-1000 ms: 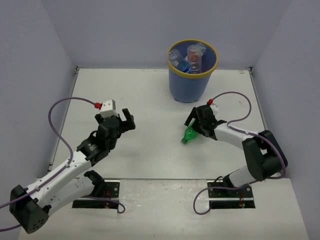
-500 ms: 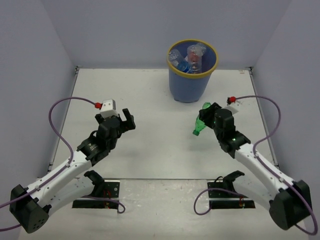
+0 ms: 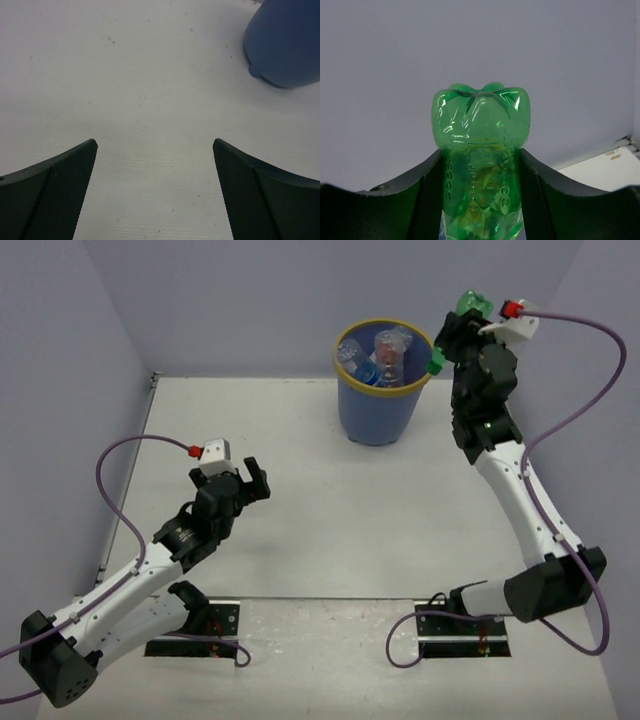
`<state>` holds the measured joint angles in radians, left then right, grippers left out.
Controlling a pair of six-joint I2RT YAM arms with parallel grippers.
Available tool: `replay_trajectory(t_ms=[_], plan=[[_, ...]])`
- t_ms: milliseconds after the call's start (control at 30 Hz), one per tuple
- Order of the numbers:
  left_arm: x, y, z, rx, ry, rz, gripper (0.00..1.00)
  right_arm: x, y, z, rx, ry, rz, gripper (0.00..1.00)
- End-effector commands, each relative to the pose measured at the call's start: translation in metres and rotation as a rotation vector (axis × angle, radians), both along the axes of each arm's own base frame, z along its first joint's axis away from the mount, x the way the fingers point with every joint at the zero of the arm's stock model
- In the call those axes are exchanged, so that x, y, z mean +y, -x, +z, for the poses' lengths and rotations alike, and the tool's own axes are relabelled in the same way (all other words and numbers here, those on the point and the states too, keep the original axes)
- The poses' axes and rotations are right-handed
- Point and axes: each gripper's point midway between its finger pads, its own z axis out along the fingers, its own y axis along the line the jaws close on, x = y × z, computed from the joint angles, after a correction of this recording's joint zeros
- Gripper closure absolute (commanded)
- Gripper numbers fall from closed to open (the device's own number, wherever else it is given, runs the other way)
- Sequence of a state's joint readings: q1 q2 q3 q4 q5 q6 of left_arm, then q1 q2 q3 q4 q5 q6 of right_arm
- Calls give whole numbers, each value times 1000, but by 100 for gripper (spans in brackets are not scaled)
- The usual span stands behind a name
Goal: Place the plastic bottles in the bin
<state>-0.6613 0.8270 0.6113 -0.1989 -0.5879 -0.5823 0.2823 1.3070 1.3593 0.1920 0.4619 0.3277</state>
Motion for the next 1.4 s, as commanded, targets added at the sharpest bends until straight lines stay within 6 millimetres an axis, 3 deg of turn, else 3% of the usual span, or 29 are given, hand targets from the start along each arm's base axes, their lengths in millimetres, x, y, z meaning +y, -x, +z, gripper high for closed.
replay_trajectory(t_ms=[0, 33, 67, 200, 233, 300, 333, 433, 633, 733, 833, 900, 1000, 1067, 1100, 1133, 1267, 1367], plan=[[8, -5, 19, -58, 14, 46, 0, -7, -46, 36, -54, 128, -71, 58], [8, -5, 18, -58, 11, 48, 0, 0, -62, 32, -33, 142, -56, 57], [8, -5, 19, -59, 12, 48, 0, 3, -63, 32, -34, 147, -39, 57], [10, -5, 19, -54, 4, 58, 0, 17, -100, 10, 28, 182, -7, 44], [10, -5, 19, -54, 4, 57, 0, 18, -102, 8, 40, 176, -4, 36], [11, -5, 20, -56, 7, 58, 0, 21, -107, -8, 87, 166, 5, 8], [11, -5, 20, -57, 6, 58, 0, 21, -106, -6, 85, 164, 8, 2], [10, -5, 20, -57, 9, 57, 0, 19, -100, -9, 75, 157, 6, 1], [9, -5, 22, -58, 10, 54, 0, 9, -79, -1, 83, 119, -24, 1], [9, -5, 25, -62, 16, 53, 0, -4, -53, 5, 88, 98, -57, 1], [7, -4, 32, -73, 32, 40, 0, -21, -20, -15, 132, 84, -100, 1], [3, -4, 36, -79, 40, 15, 0, -31, 9, -10, 113, 67, -113, 1], [-4, -4, 44, -91, 62, -18, 0, -45, 44, -39, 128, 7, -133, 1], [-10, -4, 43, -86, 70, -43, 0, -50, 56, -80, 193, -6, -130, 1], [-12, -4, 44, -85, 76, -51, 0, -54, 70, -82, 184, -23, -136, 1], [-13, -4, 44, -83, 77, -54, 0, -57, 77, -99, 223, -33, -144, 1], [-15, -5, 43, -66, 87, -52, 0, -62, 117, -197, 379, -200, -181, 1], [-16, -5, 44, -57, 83, -57, 0, -58, 134, -240, 415, -268, -158, 1]])
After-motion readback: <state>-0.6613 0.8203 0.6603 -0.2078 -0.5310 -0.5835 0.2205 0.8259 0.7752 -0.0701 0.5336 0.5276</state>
